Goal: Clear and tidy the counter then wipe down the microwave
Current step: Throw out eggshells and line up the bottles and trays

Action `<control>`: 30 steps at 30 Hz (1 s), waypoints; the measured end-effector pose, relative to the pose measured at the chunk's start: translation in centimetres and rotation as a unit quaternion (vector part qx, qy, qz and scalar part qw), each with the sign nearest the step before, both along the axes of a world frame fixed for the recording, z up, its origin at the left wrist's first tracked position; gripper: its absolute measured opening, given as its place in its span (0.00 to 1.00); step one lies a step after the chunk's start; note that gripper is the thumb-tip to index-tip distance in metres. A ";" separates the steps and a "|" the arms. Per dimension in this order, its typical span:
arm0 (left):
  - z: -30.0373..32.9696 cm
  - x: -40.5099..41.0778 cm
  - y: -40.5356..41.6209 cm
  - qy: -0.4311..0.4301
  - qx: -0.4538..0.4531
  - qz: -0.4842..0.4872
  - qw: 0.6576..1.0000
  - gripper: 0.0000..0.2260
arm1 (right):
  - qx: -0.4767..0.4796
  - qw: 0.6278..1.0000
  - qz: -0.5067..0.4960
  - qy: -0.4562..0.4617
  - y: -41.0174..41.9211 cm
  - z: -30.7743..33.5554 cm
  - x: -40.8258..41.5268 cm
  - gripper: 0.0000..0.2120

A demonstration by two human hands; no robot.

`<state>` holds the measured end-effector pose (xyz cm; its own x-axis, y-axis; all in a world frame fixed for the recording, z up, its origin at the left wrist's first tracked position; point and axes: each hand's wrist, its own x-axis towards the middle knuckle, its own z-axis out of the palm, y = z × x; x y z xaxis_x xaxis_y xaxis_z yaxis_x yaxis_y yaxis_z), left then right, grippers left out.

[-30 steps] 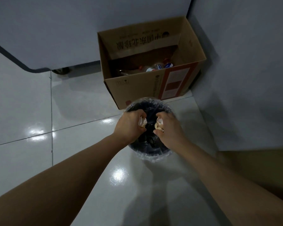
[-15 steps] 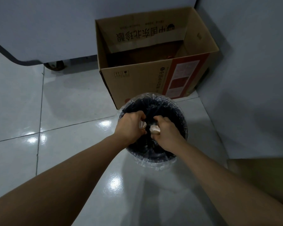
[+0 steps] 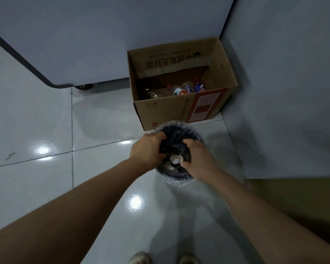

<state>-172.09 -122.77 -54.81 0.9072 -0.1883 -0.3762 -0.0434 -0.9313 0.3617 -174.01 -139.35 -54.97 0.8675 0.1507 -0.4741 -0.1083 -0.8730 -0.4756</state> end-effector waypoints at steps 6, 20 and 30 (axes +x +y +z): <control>10.9 -1.3 1.4 -0.007 0.005 0.010 1.000 0.23 | -0.004 1.000 0.011 0.002 0.7 11.6 -1.5 0.31; 37.6 -2.5 4.6 -0.035 0.039 0.027 0.998 0.20 | -0.014 0.996 0.075 -0.041 2.8 37.9 -3.1 0.29; 52.1 -4.1 6.7 -0.073 0.049 0.070 0.994 0.22 | -0.036 0.980 0.166 -0.104 5.5 51.5 -2.2 0.29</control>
<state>-176.15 -116.06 -2.75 0.9680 -0.0254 -0.2498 0.0438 -0.9625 0.2677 -176.22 -133.83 -3.45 0.8551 0.4147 -0.3112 0.2814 -0.8753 -0.3932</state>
